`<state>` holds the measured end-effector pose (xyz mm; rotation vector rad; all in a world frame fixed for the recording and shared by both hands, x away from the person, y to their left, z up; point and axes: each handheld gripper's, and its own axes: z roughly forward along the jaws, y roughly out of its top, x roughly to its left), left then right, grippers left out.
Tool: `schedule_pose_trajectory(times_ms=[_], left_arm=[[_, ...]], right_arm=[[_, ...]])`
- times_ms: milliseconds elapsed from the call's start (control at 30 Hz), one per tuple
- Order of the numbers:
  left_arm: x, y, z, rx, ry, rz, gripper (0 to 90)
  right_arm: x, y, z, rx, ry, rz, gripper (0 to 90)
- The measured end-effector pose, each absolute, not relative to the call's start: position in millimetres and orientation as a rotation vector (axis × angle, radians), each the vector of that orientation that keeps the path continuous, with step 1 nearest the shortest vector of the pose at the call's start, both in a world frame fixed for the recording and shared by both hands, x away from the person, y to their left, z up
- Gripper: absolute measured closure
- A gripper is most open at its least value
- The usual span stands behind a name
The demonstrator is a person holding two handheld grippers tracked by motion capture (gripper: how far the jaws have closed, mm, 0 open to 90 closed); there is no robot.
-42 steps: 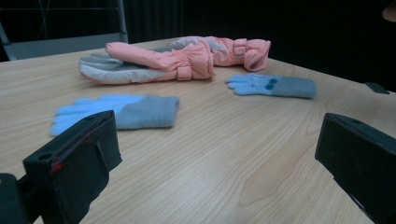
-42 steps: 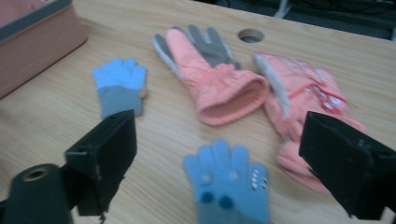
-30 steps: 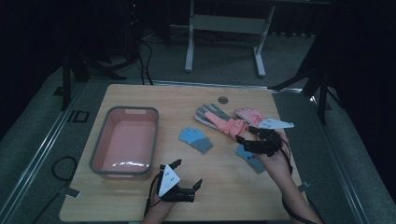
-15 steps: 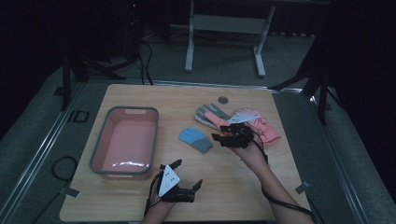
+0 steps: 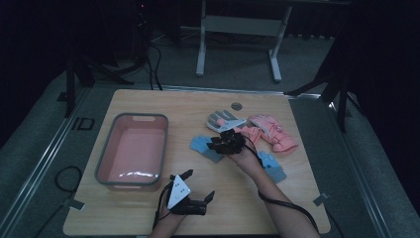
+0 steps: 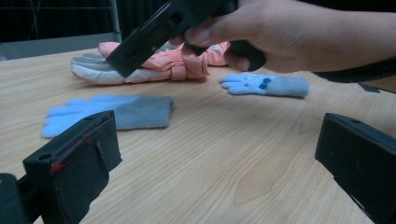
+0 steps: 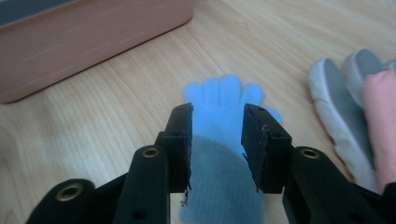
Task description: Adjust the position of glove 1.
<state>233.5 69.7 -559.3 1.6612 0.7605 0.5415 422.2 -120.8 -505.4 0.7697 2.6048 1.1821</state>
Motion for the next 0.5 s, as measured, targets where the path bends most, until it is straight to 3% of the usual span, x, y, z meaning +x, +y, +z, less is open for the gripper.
schedule_pose_trajectory(times_ms=[200,500], left_arm=[[233.2,69.6,-559.3,1.663,0.755,0.539,0.0],[232.8,68.4,-559.2,1.672,0.751,0.545,0.0]], right_arm=[[433.3,-110.7,-521.4,0.763,2.645,1.132,69.7],[439.7,-110.5,-551.2,0.708,2.652,1.106,67.8]])
